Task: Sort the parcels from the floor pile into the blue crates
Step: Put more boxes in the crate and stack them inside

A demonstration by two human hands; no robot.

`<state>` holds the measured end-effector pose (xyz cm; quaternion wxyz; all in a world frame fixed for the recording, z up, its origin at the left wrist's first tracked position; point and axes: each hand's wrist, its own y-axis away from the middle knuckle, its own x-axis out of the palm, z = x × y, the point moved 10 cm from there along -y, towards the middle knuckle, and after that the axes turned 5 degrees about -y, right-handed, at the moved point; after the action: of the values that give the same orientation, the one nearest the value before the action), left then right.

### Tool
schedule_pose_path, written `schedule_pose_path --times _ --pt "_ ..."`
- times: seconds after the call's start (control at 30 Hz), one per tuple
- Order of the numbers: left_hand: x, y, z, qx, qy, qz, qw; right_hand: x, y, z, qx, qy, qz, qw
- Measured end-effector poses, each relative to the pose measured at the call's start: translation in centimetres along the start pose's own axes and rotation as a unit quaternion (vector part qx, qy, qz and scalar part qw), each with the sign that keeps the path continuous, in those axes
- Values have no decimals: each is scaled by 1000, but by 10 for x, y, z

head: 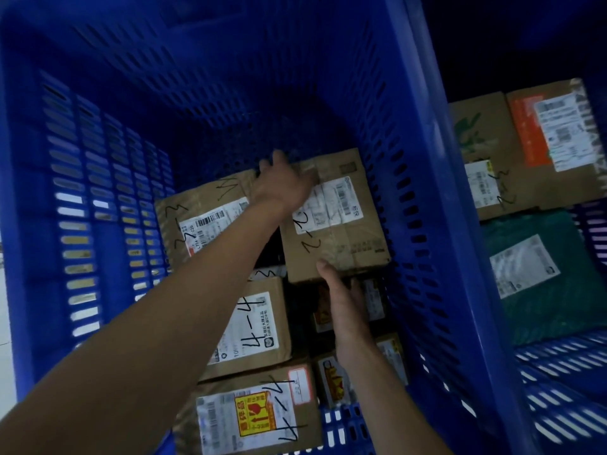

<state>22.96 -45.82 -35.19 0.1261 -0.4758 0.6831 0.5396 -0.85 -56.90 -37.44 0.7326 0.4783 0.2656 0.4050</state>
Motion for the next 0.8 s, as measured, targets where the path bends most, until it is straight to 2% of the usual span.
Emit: schedule_pose_path --times 0.23,0.37,0.47,0.6,0.8 --pt "2 4 12 78 29 20 996 8 -8 3 10 -26 7 1000" --pt "10 5 13 91 -10 52 994 9 -21 -1 34 2 10 999" --pt "7 6 7 105 -35 63 992 14 -27 -1 34 -21 5 999" --pt "14 5 13 92 -66 100 989 21 -32 7 30 -53 -6 998" --pt "26 18 17 66 -29 158 985 29 -38 12 28 -71 6 997"
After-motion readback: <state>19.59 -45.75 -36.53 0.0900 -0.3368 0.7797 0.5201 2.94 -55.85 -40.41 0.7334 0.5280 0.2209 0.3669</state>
